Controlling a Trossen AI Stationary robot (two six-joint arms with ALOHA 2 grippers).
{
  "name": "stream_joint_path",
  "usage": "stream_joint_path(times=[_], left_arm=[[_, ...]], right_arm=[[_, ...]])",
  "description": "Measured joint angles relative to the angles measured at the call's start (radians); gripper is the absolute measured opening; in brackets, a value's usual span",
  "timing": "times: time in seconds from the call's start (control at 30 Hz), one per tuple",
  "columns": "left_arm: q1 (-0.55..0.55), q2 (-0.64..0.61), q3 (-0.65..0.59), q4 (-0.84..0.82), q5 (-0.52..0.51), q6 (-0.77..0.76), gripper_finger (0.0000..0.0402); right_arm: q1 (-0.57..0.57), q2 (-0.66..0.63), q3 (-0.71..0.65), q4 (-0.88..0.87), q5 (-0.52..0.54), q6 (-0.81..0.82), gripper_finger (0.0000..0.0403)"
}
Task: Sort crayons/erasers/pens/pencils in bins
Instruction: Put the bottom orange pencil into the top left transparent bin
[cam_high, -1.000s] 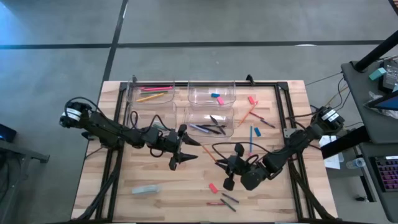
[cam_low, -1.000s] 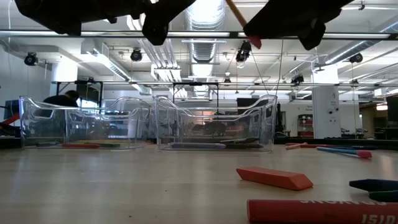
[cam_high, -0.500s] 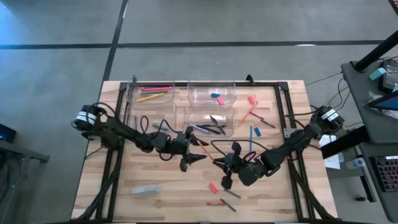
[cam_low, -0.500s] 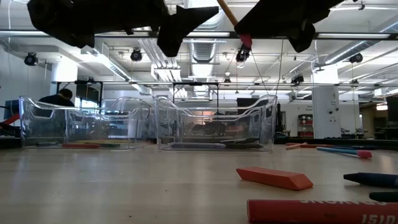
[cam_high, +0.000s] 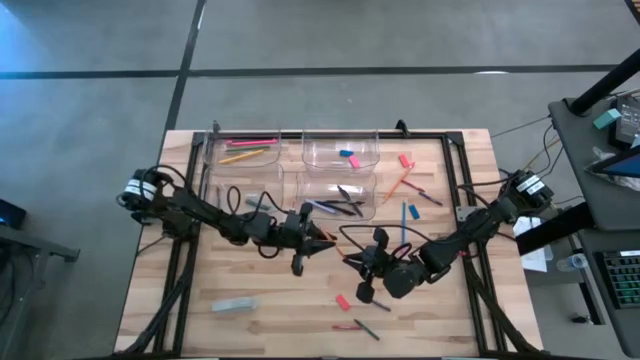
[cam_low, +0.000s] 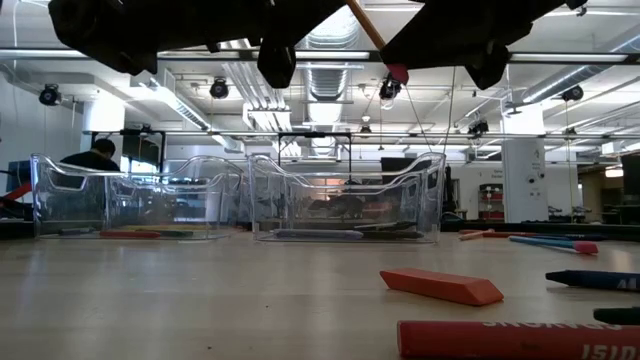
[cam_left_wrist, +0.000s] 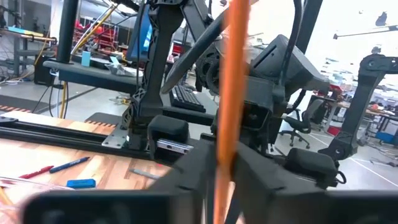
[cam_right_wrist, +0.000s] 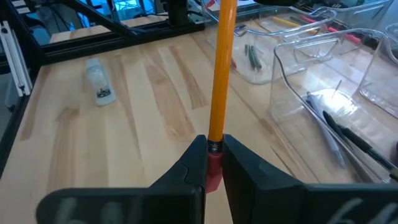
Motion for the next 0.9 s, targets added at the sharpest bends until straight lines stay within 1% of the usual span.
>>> stream_joint_path(times=[0.03, 0.07, 0.13, 0.2, 0.27, 0.4, 0.5, 0.57, 0.63, 0.7, 0.8, 0.87, 0.9], left_arm=[[0.0, 0.0, 0.0, 0.0, 0.001, 0.0, 0.0026], [0.0, 0.0, 0.0, 0.0, 0.002, -0.001, 0.0016], [0.0, 0.0, 0.0, 0.0, 0.002, 0.0, 0.0015], [0.0, 0.0, 0.0, -0.003, 0.002, 0.0, 0.0017], [0.0, 0.0, 0.0, -0.006, 0.001, 0.001, 0.0017], [0.004, -0.004, -0.002, -0.038, 0.001, 0.013, 0.0013], [0.008, -0.039, -0.003, -0.143, -0.004, 0.045, 0.0012], [0.011, -0.096, -0.002, -0.266, -0.026, 0.064, 0.0012], [0.011, -0.174, 0.003, -0.417, -0.086, 0.103, 0.0011], [0.011, -0.259, 0.005, -0.582, -0.177, 0.139, 0.0011], [0.011, -0.389, 0.009, -0.807, -0.374, 0.219, 0.001], [0.026, -0.467, 0.022, -0.968, -0.514, 0.309, 0.001], [0.041, -0.501, 0.031, -1.056, -0.568, 0.355, 0.001]], right_arm=[[0.0, 0.0, 0.0, 0.0, 0.0, 0.0, 0.0024], [0.0, 0.0, -0.001, 0.0, 0.001, -0.001, 0.0025], [0.0, 0.0, -0.002, -0.001, 0.002, -0.007, 0.0033], [0.0, 0.0, -0.002, -0.002, 0.001, -0.025, 0.0055], [0.0, 0.0, -0.002, -0.003, -0.003, -0.046, 0.0087], [0.0, 0.0, -0.002, -0.003, -0.027, -0.061, 0.017], [0.0, 0.0, -0.002, 0.001, -0.026, -0.06, 0.0231], [0.0, 0.0, 0.002, 0.0, -0.01, -0.06, 0.0265], [0.0, 0.0, 0.009, 0.001, 0.002, -0.059, 0.0292], [0.0, 0.0, 0.016, 0.002, 0.003, -0.059, 0.0313], [0.0, 0.0, 0.019, 0.001, 0.003, -0.06, 0.0333], [0.0, 0.0, 0.019, 0.001, 0.003, -0.061, 0.0339], [0.0, 0.0, 0.019, 0.0, 0.003, -0.061, 0.034]])
